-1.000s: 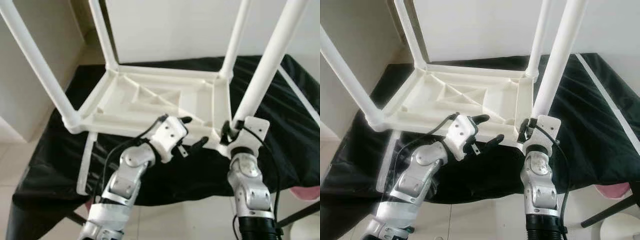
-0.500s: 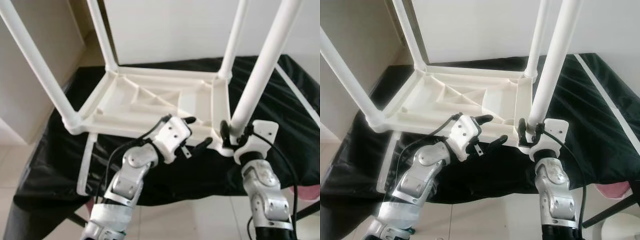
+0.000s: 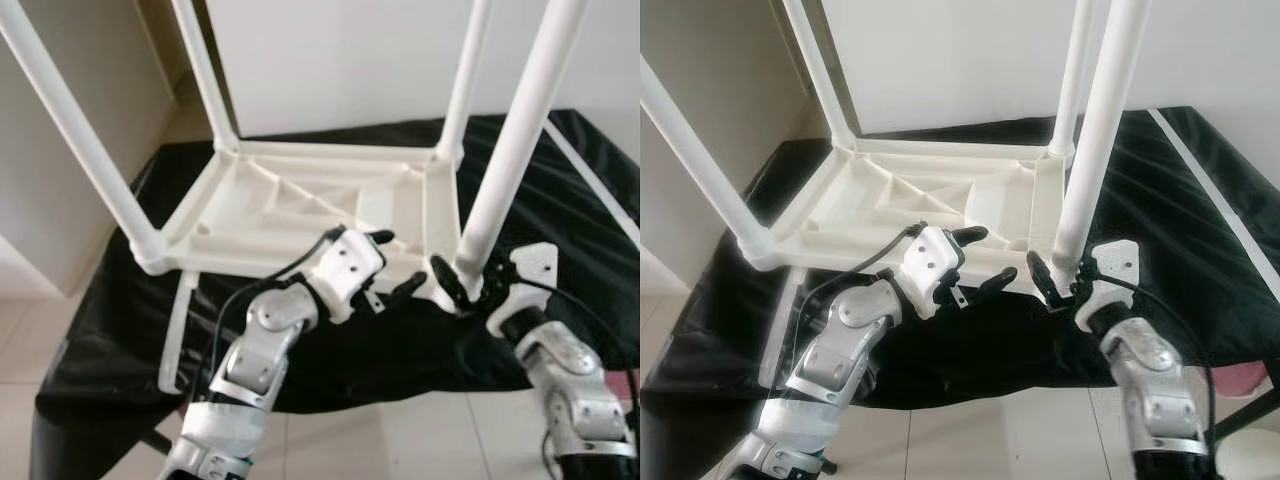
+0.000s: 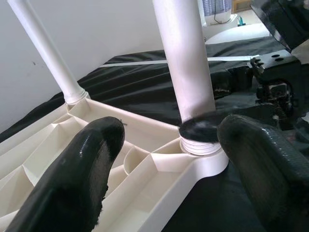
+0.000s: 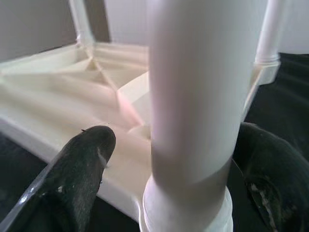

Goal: Building children table

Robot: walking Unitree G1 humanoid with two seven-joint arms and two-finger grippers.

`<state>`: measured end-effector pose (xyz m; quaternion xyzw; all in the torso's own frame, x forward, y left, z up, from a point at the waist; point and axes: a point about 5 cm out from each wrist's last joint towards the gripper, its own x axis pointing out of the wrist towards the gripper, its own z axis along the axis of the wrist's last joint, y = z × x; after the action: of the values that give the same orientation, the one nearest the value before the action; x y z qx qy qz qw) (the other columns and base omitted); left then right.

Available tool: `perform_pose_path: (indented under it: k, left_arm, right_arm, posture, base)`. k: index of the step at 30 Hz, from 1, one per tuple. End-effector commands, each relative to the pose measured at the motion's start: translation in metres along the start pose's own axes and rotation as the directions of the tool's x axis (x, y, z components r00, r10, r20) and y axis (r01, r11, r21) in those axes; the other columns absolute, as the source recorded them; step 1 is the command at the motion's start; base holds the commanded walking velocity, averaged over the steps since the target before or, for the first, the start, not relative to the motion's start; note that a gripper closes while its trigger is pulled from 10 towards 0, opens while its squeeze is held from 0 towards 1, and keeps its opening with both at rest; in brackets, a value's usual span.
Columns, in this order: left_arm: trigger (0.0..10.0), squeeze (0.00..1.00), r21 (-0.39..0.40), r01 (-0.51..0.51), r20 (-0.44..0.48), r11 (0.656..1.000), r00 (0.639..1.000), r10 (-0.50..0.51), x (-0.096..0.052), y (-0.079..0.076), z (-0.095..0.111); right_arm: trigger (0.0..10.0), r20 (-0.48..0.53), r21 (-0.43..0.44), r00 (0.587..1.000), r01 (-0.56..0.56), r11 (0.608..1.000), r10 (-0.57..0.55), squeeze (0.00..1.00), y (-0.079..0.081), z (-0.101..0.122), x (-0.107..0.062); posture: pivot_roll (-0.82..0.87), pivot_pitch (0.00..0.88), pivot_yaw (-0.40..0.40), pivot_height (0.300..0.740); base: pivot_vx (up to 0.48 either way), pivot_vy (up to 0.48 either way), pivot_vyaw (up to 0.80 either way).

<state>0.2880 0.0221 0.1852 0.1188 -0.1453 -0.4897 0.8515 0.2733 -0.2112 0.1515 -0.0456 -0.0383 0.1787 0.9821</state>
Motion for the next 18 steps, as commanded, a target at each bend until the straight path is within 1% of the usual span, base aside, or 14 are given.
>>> perform_pose_path:
  k: [1, 2, 3, 5, 8, 11, 12, 13, 14, 16, 18]
  left_arm:
    - [10.0, 0.00, -0.006, -0.026, -0.003, 1.000, 1.000, 0.026, 0.000, 0.002, -0.001]
    - [10.0, 0.00, -0.006, -0.026, -0.003, 1.000, 1.000, 0.026, 0.000, 0.002, -0.001]
    - [10.0, 0.00, -0.005, -0.024, -0.003, 1.000, 1.000, 0.024, 0.000, 0.001, -0.001]
    - [10.0, 0.00, -0.005, -0.024, -0.003, 1.000, 1.000, 0.024, 0.000, 0.001, -0.001]
    - [10.0, 0.00, -0.005, -0.027, -0.003, 1.000, 1.000, 0.027, 0.000, 0.002, 0.000]
    - [10.0, 0.00, -0.005, -0.035, -0.004, 0.999, 0.999, 0.035, 0.000, 0.003, 0.000]
    - [10.0, 0.00, -0.005, -0.037, -0.004, 0.999, 0.999, 0.037, 0.000, 0.002, 0.000]
    - [10.0, 0.00, -0.005, -0.037, -0.004, 0.999, 0.999, 0.037, 0.000, 0.002, 0.000]
    - [10.0, 0.00, -0.006, -0.039, -0.004, 0.999, 0.999, 0.039, -0.001, 0.002, 0.000]
    - [10.0, 0.00, -0.007, -0.043, -0.004, 0.999, 0.999, 0.043, -0.001, 0.001, 0.000]
    - [10.0, 0.00, -0.008, -0.046, -0.005, 0.999, 0.999, 0.045, -0.002, 0.001, 0.000]
  right_arm:
    - [10.0, 0.002, -0.003, 0.997, -0.075, 0.997, 0.075, 0.00, 0.004, 0.000, 0.005]
    - [10.0, 0.002, -0.003, 0.997, -0.075, 0.997, 0.075, 0.00, 0.004, 0.000, 0.005]
    - [10.0, -0.002, -0.001, 0.992, -0.125, 0.992, 0.125, 0.00, 0.005, 0.000, 0.010]
    - [10.0, -0.002, -0.001, 0.992, -0.125, 0.992, 0.125, 0.00, 0.005, 0.000, 0.010]
    - [10.0, -0.016, -0.021, 0.979, -0.202, 0.979, 0.202, 0.00, 0.014, -0.002, 0.022]
    - [10.0, -0.019, -0.024, 0.971, -0.240, 0.970, 0.240, 0.00, 0.017, -0.002, 0.028]
    - [8.6, -0.021, -0.028, 0.968, -0.251, 0.968, 0.250, 0.00, 0.018, -0.003, 0.029]
    - [8.6, -0.021, -0.028, 0.968, -0.251, 0.968, 0.250, 0.00, 0.018, -0.003, 0.029]
    - [4.0, -0.023, -0.031, 0.966, -0.257, 0.966, 0.256, 0.00, 0.018, -0.004, 0.029]
    - [0.0, -0.028, -0.025, 0.964, -0.266, 0.964, 0.265, 0.00, 0.018, -0.006, 0.029]
    - [0.0, -0.029, -0.022, 0.963, -0.270, 0.963, 0.269, 0.00, 0.018, -0.007, 0.028]
  posture:
    - [-0.08, 0.019, 0.095, 0.740]
    - [-0.08, 0.019, 0.095, 0.740]
    - [-0.08, 0.020, 0.096, 0.740]
    - [-0.08, 0.020, 0.096, 0.740]
    - [-0.07, 0.019, 0.089, 0.740]
    - [-0.06, 0.019, 0.082, 0.740]
    - [-0.06, 0.018, 0.079, 0.740]
    - [-0.06, 0.018, 0.079, 0.740]
    - [-0.06, 0.021, 0.075, 0.740]
    - [-0.06, 0.021, 0.074, 0.740]
    - [-0.05, 0.023, 0.070, 0.740]
  base:
    - [0.000, 0.000, 0.00]
    - [0.000, 0.000, 0.00]
    - [0.000, 0.000, 0.00]
    - [0.000, 0.000, 0.00]
    - [0.000, 0.000, 0.00]
    - [0.000, 0.000, 0.00]
    - [0.000, 0.000, 0.00]
    - [0.000, 0.000, 0.00]
    - [0.000, 0.000, 0.00]
    - [0.000, 0.000, 0.00]
    - [0.000, 0.000, 0.00]
